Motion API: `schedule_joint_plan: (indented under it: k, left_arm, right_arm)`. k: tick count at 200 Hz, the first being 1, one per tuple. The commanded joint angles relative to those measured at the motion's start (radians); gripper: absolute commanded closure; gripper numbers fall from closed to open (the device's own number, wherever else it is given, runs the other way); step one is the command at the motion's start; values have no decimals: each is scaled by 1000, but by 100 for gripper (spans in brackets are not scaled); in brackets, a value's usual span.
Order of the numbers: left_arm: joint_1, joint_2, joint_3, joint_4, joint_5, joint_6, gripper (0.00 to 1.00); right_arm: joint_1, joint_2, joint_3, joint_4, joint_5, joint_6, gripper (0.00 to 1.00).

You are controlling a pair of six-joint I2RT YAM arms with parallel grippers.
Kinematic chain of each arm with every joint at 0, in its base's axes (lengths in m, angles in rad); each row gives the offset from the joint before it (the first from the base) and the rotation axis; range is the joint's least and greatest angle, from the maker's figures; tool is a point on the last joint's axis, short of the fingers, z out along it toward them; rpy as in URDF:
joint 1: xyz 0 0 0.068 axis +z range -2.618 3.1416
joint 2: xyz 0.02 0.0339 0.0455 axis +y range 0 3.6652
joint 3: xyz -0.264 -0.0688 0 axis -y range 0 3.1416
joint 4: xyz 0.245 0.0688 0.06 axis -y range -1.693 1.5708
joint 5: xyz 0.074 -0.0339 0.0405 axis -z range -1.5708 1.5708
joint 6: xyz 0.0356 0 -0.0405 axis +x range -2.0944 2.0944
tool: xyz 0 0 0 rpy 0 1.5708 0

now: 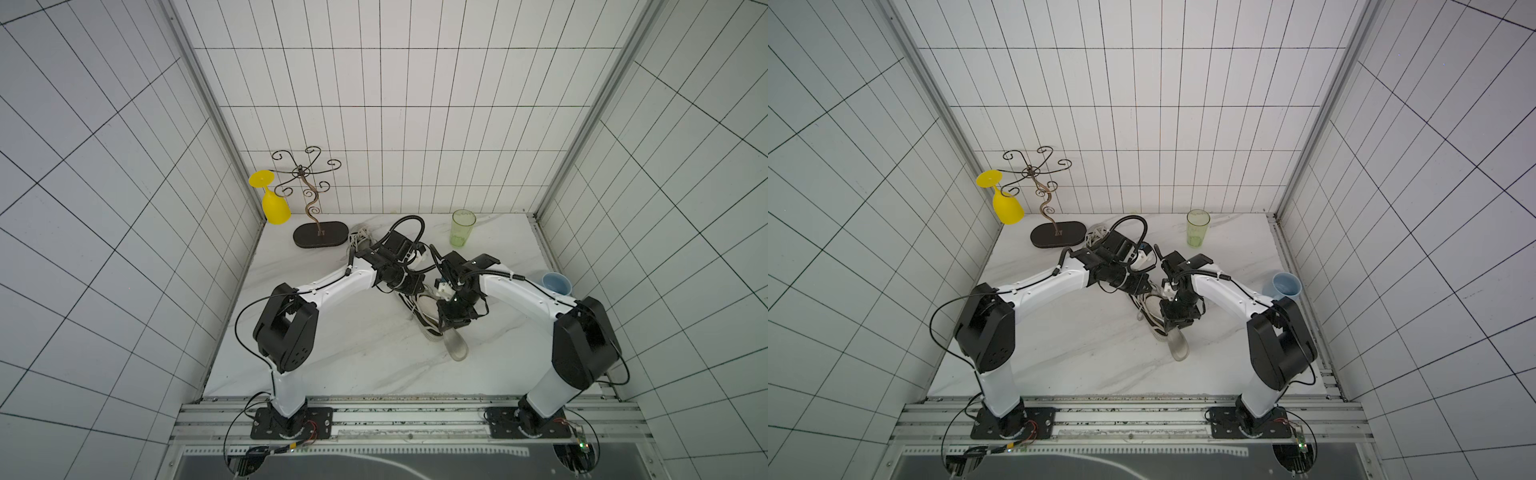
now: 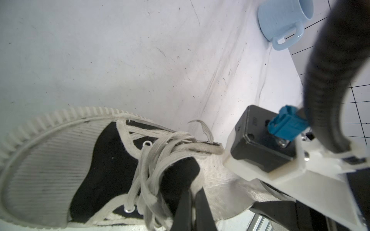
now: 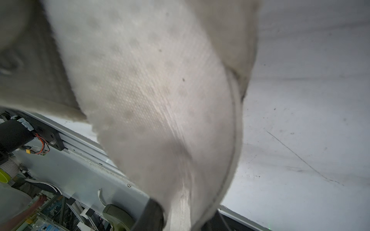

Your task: Insert the insole into the shoe

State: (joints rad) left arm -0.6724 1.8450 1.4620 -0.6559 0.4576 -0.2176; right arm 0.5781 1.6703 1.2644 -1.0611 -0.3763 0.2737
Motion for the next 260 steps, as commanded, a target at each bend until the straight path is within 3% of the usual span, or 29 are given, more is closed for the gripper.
schedule_joint_plan:
  k: [1,60,101,128,158,205,260]
  left_arm:
    - [-2,-39,16,0,27,-11,100]
    - [-2,-81,-46,31,77,-8,100]
    - [-3,-116,-110,78,116,-70,100]
    - [2,-125,-121,69,53,-58,100]
    - [44,-128,-153,119,110,-78,100]
    - [40,-138,-165,109,177,-36,100]
    - [72,-138,-193,137,180,-68,100]
  right_arm:
    - [17,17,115,-24,9,22,72]
    - [21,108,188,-2,50,4,71]
    - [19,189,280,43,63,-7,71]
    - [21,210,330,68,20,-37,71]
    - [23,152,271,127,-10,-118,70]
    - [21,144,181,263,-4,-231,69]
    - [20,157,103,394,-44,-243,71]
